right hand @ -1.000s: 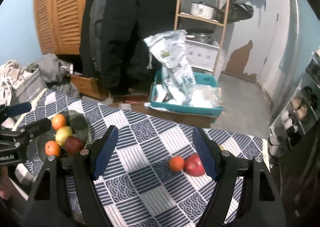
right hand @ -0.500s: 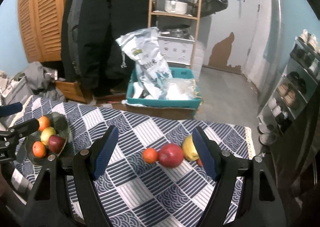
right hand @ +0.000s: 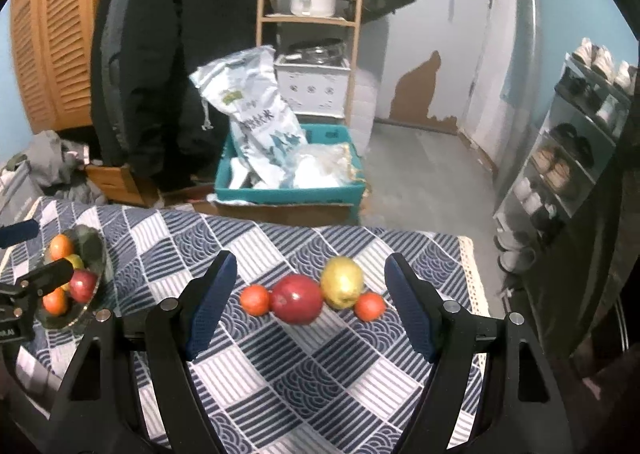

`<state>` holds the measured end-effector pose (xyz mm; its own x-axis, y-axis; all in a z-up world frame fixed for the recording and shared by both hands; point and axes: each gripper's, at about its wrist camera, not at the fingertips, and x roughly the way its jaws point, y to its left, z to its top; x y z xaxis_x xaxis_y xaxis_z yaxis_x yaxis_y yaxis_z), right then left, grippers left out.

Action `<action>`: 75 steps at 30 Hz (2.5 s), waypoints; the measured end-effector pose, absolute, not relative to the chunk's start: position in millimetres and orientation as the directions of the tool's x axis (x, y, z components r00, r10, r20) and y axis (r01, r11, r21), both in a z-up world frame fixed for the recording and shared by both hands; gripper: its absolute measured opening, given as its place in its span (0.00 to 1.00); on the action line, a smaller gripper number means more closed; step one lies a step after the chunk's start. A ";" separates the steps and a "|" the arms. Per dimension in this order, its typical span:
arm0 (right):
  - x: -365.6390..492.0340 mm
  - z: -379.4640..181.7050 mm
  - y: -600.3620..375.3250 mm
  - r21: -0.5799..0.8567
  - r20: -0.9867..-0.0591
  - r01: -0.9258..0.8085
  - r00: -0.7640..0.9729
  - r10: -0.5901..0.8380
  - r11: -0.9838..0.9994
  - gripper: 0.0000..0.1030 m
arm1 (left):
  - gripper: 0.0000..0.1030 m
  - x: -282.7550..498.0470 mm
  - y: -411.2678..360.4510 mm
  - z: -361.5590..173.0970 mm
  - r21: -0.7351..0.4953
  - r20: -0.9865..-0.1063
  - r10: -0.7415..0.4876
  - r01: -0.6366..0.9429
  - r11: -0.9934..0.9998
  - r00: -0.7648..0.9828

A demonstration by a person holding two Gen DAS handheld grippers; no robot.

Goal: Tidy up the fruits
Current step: 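Withdraw both tools from the bowl toward the remaining fruits, then grasp the green-yellow mango with the right tool while the left tool approaches an orange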

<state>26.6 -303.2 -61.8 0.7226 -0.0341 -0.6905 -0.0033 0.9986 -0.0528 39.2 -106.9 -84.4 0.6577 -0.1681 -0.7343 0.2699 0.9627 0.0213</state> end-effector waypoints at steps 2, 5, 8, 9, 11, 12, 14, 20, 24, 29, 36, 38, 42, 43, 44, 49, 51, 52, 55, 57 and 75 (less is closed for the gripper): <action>27.3 -65.1 -312.2 -0.041 -0.701 0.010 0.712 -0.036 0.999 0.75 | 0.84 42.2 -112.4 -88.9 0.025 -0.738 -0.169 0.277 0.961 0.653; 29.9 -68.9 -324.0 -0.020 -0.718 0.025 0.696 -0.032 0.999 0.75 | 0.84 49.3 -120.2 -96.2 0.018 -0.752 -0.175 0.285 0.958 0.636; 35.3 -73.7 -333.8 -0.007 -0.737 0.029 0.676 -0.025 1.000 0.75 | 0.84 57.5 -128.3 -104.8 0.008 -0.767 -0.185 0.297 0.955 0.614; 36.7 -75.2 -336.2 -0.002 -0.742 0.030 0.670 -0.021 1.000 0.75 | 0.84 61.8 -131.7 -108.2 0.010 -0.775 -0.181 0.298 0.955 0.606; 42.0 -78.3 -342.4 0.024 -0.754 0.030 0.656 -0.001 0.999 0.75 | 0.84 68.9 -136.9 -113.2 0.007 -0.787 -0.180 0.300 0.954 0.590; 46.1 -79.9 -346.1 0.038 -0.762 0.035 0.647 0.007 0.999 0.75 | 0.84 71.9 -138.4 -114.6 0.002 -0.792 -0.182 0.301 0.954 0.583; 52.7 -82.2 -351.4 0.056 -0.771 0.039 0.636 0.018 0.998 0.75 | 0.84 78.4 -141.3 -117.3 -0.009 -0.799 -0.186 0.297 0.955 0.571; 77.2 -91.8 -353.0 0.040 -0.811 0.021 0.584 0.020 0.999 0.75 | 0.84 102.2 -148.2 -125.2 -0.010 -0.819 -0.173 0.289 0.957 0.547; 95.7 -104.1 -354.6 0.020 -0.845 0.005 0.535 0.014 1.000 0.75 | 0.84 120.7 -148.6 -136.1 -0.051 -0.840 -0.185 0.265 0.963 0.510; 116.6 -120.6 -356.5 -0.007 -0.877 -0.022 0.481 0.005 1.000 0.75 | 0.84 139.7 -158.8 -154.4 -0.051 -0.864 -0.179 0.272 0.961 0.471; 145.9 -150.9 -364.0 -0.019 -0.912 -0.029 0.411 -0.005 0.999 0.75 | 0.84 157.3 -174.7 -184.3 -0.068 -0.889 -0.198 0.308 0.949 0.412; 152.0 -161.4 -368.3 -0.010 -0.920 -0.019 0.392 -0.002 1.000 0.75 | 0.84 160.0 -179.8 -193.5 -0.064 -0.894 -0.197 0.322 0.945 0.401; 159.9 -181.4 -376.1 0.016 -0.933 0.010 0.360 0.011 1.000 0.75 | 0.84 164.6 -186.6 -209.4 -0.082 -0.906 -0.211 0.337 0.938 0.368; 161.8 -187.4 -377.7 0.022 -0.936 0.014 0.351 0.015 1.000 0.75 | 0.84 164.9 -188.4 -213.6 -0.087 -0.908 -0.215 0.340 0.936 0.359; 163.7 -192.7 -378.2 0.026 -0.939 0.018 0.343 0.018 1.000 0.75 | 0.84 164.6 -189.9 -216.8 -0.090 -0.910 -0.217 0.342 0.935 0.354; 167.5 -213.1 -382.2 0.036 -0.949 0.028 0.315 0.025 0.999 0.75 | 0.84 163.4 -200.1 -235.4 -0.096 -0.921 -0.225 0.374 0.923 0.319; 168.0 -217.2 -384.3 0.039 -0.950 0.028 0.310 0.029 0.999 0.75 | 0.84 163.7 -203.7 -243.4 -0.102 -0.926 -0.229 0.385 0.917 0.300; 168.4 -219.0 -385.5 0.040 -0.951 0.029 0.308 0.029 0.999 0.75 | 0.84 164.2 -204.9 -246.3 -0.100 -0.928 -0.227 0.390 0.915 0.294; 169.2 -222.7 -388.3 0.047 -0.952 0.034 0.305 0.035 0.998 0.75 | 0.84 165.9 -208.0 -256.0 -0.109 -0.933 -0.231 0.397 0.911 0.276; 170.6 -224.6 -389.8 0.054 -0.952 0.037 0.303 0.041 0.998 0.75 | 0.84 167.5 -209.3 -260.3 -0.125 -0.933 -0.244 0.398 0.909 0.264; 178.9 -239.2 -391.8 0.105 -0.955 0.047 0.283 0.088 0.993 0.75 | 0.44 168.9 -223.2 -284.3 -0.293 -0.902 -0.401 0.460 0.838 0.157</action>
